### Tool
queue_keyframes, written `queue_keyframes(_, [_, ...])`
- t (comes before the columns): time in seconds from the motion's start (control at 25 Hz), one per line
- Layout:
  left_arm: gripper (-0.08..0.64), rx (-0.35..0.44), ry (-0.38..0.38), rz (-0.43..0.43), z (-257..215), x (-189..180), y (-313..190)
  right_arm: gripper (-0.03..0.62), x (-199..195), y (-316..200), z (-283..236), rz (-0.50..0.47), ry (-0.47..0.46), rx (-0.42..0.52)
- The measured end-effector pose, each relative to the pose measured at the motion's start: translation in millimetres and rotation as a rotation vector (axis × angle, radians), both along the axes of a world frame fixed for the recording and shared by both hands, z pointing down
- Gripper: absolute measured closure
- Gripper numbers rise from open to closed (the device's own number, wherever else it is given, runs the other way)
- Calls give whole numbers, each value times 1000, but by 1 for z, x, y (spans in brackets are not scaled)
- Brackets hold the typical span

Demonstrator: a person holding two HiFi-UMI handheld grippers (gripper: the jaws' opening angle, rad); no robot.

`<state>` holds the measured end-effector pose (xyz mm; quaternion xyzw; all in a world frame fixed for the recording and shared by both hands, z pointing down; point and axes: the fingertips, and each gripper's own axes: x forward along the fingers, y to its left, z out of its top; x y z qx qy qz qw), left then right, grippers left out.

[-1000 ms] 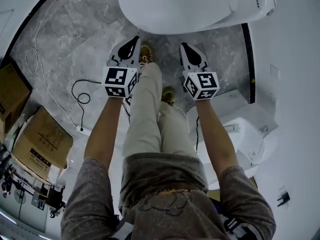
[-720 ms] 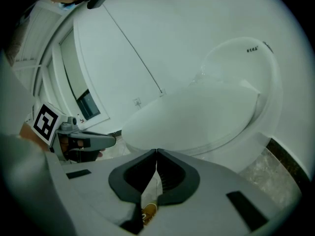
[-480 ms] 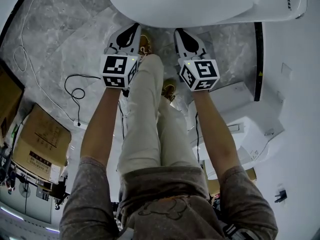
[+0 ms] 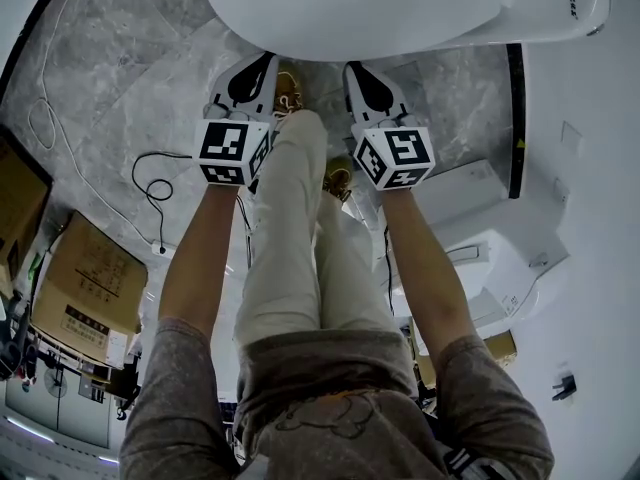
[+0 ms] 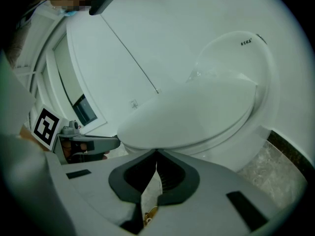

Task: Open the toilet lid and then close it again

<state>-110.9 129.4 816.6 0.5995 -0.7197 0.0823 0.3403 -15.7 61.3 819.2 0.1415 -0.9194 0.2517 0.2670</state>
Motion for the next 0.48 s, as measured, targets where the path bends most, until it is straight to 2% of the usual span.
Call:
queue_keyframes(0.24, [551, 12, 7, -1, -27, -1, -2, 565, -1, -2, -20, 1, -15, 0])
queue_keyframes(0.48, [551, 44, -41, 36, -84, 1, -9, 565, 0, -6, -61, 33, -25, -6])
